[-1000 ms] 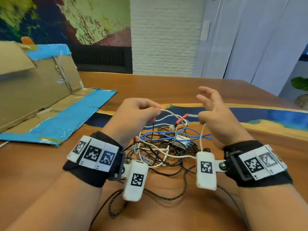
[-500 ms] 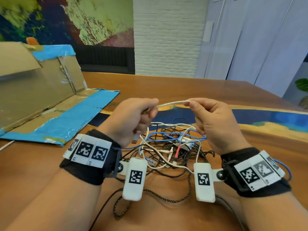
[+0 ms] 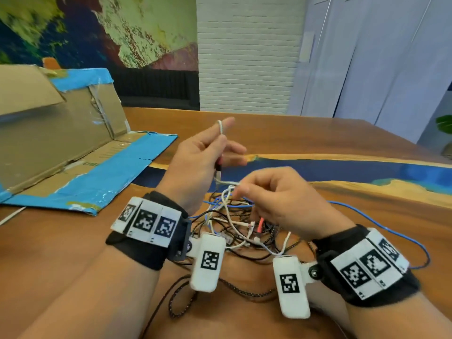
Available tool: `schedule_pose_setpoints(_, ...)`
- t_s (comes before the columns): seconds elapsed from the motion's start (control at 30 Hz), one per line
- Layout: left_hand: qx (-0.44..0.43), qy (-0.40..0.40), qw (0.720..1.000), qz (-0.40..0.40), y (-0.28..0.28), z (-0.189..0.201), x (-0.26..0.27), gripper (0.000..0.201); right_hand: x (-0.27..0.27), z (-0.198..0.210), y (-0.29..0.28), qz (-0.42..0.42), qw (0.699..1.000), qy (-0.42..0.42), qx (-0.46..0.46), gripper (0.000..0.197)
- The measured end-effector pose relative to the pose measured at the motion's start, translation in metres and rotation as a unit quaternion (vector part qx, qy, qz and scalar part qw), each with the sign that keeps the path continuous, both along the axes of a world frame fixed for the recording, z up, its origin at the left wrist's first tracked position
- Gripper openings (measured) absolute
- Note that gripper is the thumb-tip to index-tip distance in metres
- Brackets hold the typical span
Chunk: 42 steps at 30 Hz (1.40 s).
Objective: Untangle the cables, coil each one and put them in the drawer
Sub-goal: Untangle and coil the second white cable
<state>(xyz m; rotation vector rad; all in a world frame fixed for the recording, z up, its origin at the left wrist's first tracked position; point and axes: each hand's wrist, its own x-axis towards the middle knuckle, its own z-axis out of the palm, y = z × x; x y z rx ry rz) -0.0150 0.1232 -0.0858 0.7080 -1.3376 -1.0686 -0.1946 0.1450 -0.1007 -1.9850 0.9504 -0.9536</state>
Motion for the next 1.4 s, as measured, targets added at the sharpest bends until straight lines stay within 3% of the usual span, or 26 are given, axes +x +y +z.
schedule_pose_setpoints(0.13, 0.038, -0.177, 0.982, -0.051, 0.005, -0.007, -0.004, 0.031, -0.019, 0.007, -0.016, -0.081, 0.968, -0.236, 0.008, 0.018)
schedule_pose_setpoints(0.23, 0.084, -0.181, 0.971, -0.127, 0.012, -0.006, -0.009, 0.042, -0.024, 0.005, -0.019, -0.122, 0.957, -0.264, -0.001, 0.014)
schedule_pose_setpoints(0.3, 0.100, -0.129, 0.972, -0.168, 0.015, -0.004, -0.007, 0.050, -0.022, 0.002, -0.020, -0.143, 0.958, -0.249, -0.019, 0.010)
schedule_pose_setpoints(0.43, 0.091, 0.096, 0.969, -0.211, 0.016, 0.005, -0.003, 0.038, -0.019, -0.005, -0.023, -0.147, 0.976, -0.156, -0.023, 0.021)
schedule_pose_setpoints(0.5, 0.064, 0.171, 0.967, -0.175, 0.011, 0.008, -0.002, 0.040, -0.014, -0.007, -0.019, -0.100, 0.992, -0.075, 0.006, 0.029)
schedule_pose_setpoints(0.6, 0.043, 0.208, 0.973, -0.095, 0.003, 0.005, -0.002, 0.041, -0.004, -0.006, -0.007, -0.017, 0.998, 0.026, 0.058, 0.028)
schedule_pose_setpoints(0.67, 0.037, 0.187, 0.980, -0.050, -0.001, 0.002, -0.001, 0.044, -0.002, -0.004, -0.001, 0.009, 0.995, 0.083, 0.062, 0.024)
schedule_pose_setpoints(0.73, 0.031, 0.134, 0.990, -0.007, -0.003, -0.001, 0.000, 0.048, -0.002, -0.002, 0.003, 0.035, 0.993, 0.088, 0.064, 0.032)
schedule_pose_setpoints(0.83, 0.031, -0.020, 0.999, 0.035, -0.006, -0.008, 0.000, 0.050, -0.005, 0.003, 0.002, 0.044, 0.998, -0.022, 0.049, 0.034)
schedule_pose_setpoints(0.93, 0.062, -0.158, 0.985, -0.043, 0.000, -0.013, -0.006, 0.039, -0.018, 0.009, -0.007, -0.016, 0.981, -0.188, 0.048, 0.032)
schedule_pose_setpoints(0.97, 0.068, -0.183, 0.978, -0.078, 0.004, -0.014, -0.009, 0.034, -0.024, 0.009, -0.012, -0.046, 0.973, -0.222, 0.047, 0.033)
schedule_pose_setpoints(1.03, 0.070, -0.191, 0.971, -0.127, 0.012, -0.013, -0.016, 0.047, -0.031, 0.007, -0.019, -0.112, 0.966, -0.232, 0.028, 0.026)
schedule_pose_setpoints(1.13, 0.075, -0.101, 0.976, -0.176, 0.017, -0.010, -0.021, 0.050, -0.031, -0.001, -0.025, -0.154, 0.966, -0.209, 0.011, 0.017)
schedule_pose_setpoints(1.27, 0.068, 0.133, 0.966, -0.211, 0.015, -0.001, -0.014, 0.043, -0.016, -0.005, -0.018, -0.062, 0.988, -0.125, 0.073, 0.030)
schedule_pose_setpoints(1.33, 0.062, 0.218, 0.956, -0.189, 0.013, 0.002, -0.013, 0.042, -0.008, -0.007, -0.011, -0.009, 0.994, -0.054, 0.096, 0.033)
schedule_pose_setpoints(1.4, 0.065, 0.244, 0.960, -0.123, 0.009, 0.002, -0.012, 0.038, -0.002, -0.010, -0.006, 0.018, 0.996, 0.050, 0.077, 0.033)
